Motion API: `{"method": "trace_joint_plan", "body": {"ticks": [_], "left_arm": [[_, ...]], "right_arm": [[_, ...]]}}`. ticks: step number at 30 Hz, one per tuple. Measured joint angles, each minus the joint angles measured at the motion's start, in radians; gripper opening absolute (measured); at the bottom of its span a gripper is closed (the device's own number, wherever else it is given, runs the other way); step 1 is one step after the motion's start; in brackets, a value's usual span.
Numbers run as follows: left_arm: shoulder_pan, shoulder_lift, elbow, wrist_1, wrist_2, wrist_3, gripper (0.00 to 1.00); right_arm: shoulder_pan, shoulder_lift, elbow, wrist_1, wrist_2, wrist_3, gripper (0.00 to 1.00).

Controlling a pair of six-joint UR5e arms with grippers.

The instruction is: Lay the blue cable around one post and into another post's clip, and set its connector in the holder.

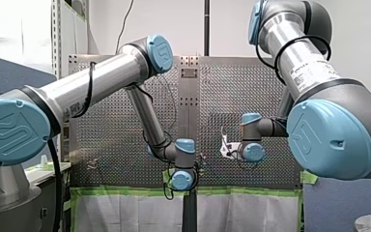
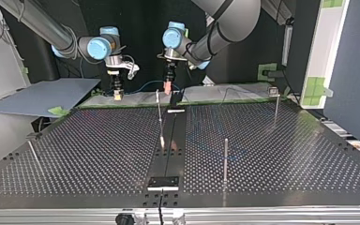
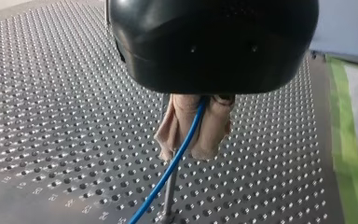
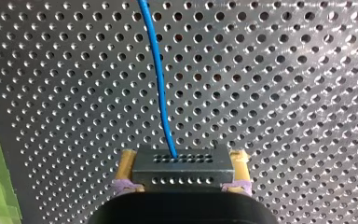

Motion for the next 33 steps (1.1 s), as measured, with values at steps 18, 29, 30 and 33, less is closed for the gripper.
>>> {"method": "trace_joint_plan", "body": {"ticks": [18,29,30,33], "left_arm": [[0.022,-0.001,0.044,-0.023,-0.028,0.050,0.09],[0.023,-0.001,0.065,-0.053,-0.062,0.134,0.06],[0.023,-0.001,0.066,-0.053,-0.063,0.142,0.06],[0.024,-0.001,0.070,-0.054,-0.069,0.159,0.06]], "right_arm": [[-0.039,0.066,-0.009,-0.008,-0.030,-0.019,0.00],[-0.067,0.076,-0.036,-0.021,-0.055,-0.015,0.00],[-0.069,0.077,-0.041,-0.018,-0.057,-0.015,0.00],[-0.075,0.078,-0.055,-0.005,-0.059,-0.018,0.00]]}}
